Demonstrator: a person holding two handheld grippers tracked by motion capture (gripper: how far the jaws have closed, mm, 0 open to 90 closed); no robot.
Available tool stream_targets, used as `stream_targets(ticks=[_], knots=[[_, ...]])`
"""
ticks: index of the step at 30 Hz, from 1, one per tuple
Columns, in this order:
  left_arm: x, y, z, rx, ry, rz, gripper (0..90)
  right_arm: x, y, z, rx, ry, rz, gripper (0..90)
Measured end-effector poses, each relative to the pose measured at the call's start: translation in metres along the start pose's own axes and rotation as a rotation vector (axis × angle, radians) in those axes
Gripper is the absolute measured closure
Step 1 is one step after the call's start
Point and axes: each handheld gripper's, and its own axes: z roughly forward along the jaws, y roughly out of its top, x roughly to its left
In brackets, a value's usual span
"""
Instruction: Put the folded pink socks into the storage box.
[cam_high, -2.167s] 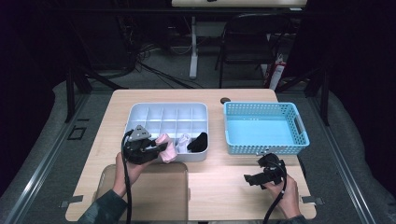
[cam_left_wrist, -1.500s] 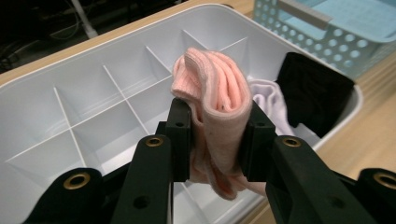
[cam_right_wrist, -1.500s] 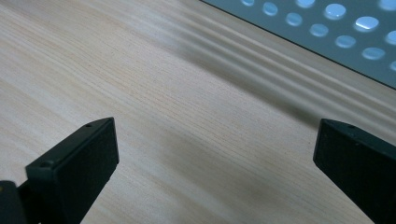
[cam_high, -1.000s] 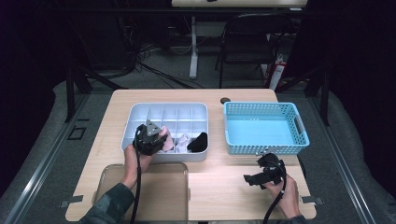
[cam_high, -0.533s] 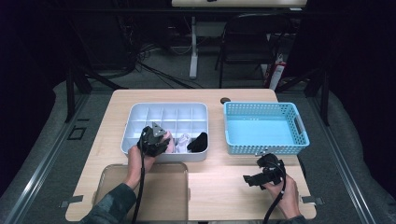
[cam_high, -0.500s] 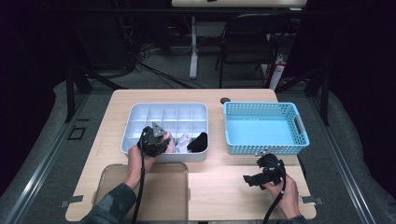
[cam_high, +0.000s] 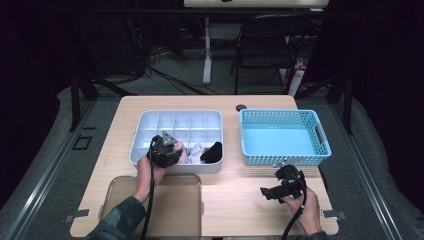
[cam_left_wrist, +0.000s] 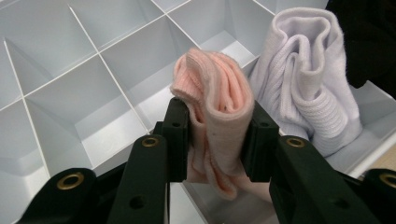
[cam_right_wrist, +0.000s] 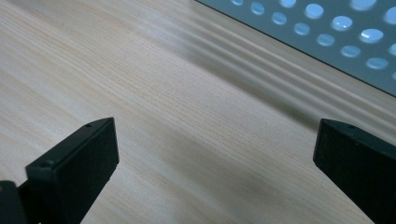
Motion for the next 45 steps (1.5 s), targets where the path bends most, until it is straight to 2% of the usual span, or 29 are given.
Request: stream_targets(ticks=[4,6,8,10,18,21,23,28,29,31,33,37,39,40,45], knots=[[0.002,0.001,0.0,0.014,-0.019,-0.005,67.2,0.0,0.001,0.0,0.003,-0.006,-0.006,0.0],[0.002,0.0,0.001,0.011,-0.027,-0.023,66.4,0.0,0.001,0.001,0.008,-0.001,-0.007,0.0],[0.005,0.0,0.001,0.008,-0.054,-0.046,66.0,0.001,0.0,0.0,-0.003,-0.009,-0.008,0.0],[0.006,0.001,-0.001,0.012,-0.057,-0.045,65.2,0.002,0.001,-0.002,-0.003,-0.013,-0.01,0.0],[0.012,0.0,-0.005,0.022,-0.108,-0.094,53.4,0.001,0.001,-0.001,-0.001,-0.016,-0.01,0.8],[0.013,-0.001,-0.008,0.022,-0.125,-0.1,49.4,0.0,0.001,-0.001,0.001,-0.014,-0.003,0.9],[0.012,0.0,-0.012,0.02,-0.116,-0.095,47.2,0.001,0.001,-0.001,0.003,-0.015,-0.006,0.9],[0.013,0.01,-0.026,-0.027,-0.113,-0.094,42.0,0.002,0.002,-0.002,0.005,-0.017,-0.014,0.9],[0.013,0.013,-0.028,-0.035,-0.105,-0.091,41.2,0.002,0.002,-0.002,0.005,-0.019,-0.015,1.0],[0.014,0.017,-0.027,-0.048,-0.116,-0.082,41.0,0.002,0.001,-0.002,0.005,-0.024,-0.012,3.2],[0.016,0.018,-0.021,-0.022,-0.124,-0.074,43.7,0.002,0.001,-0.001,0.012,-0.022,-0.01,4.9],[0.02,0.015,-0.007,0.031,-0.148,-0.086,50.4,0.002,0.002,-0.001,0.012,-0.019,-0.01,4.9],[0.019,0.013,-0.005,0.022,-0.142,-0.084,53.9,0.001,0.002,-0.001,0.017,-0.026,-0.015,5.3],[0.019,0.013,-0.004,0.023,-0.147,-0.078,59.2,0.001,0.002,0.0,0.023,-0.027,-0.019,6.5],[0.016,0.011,0.0,0.061,-0.136,-0.061,73.6,0.001,0.002,0.0,0.018,-0.023,-0.015,8.3]])
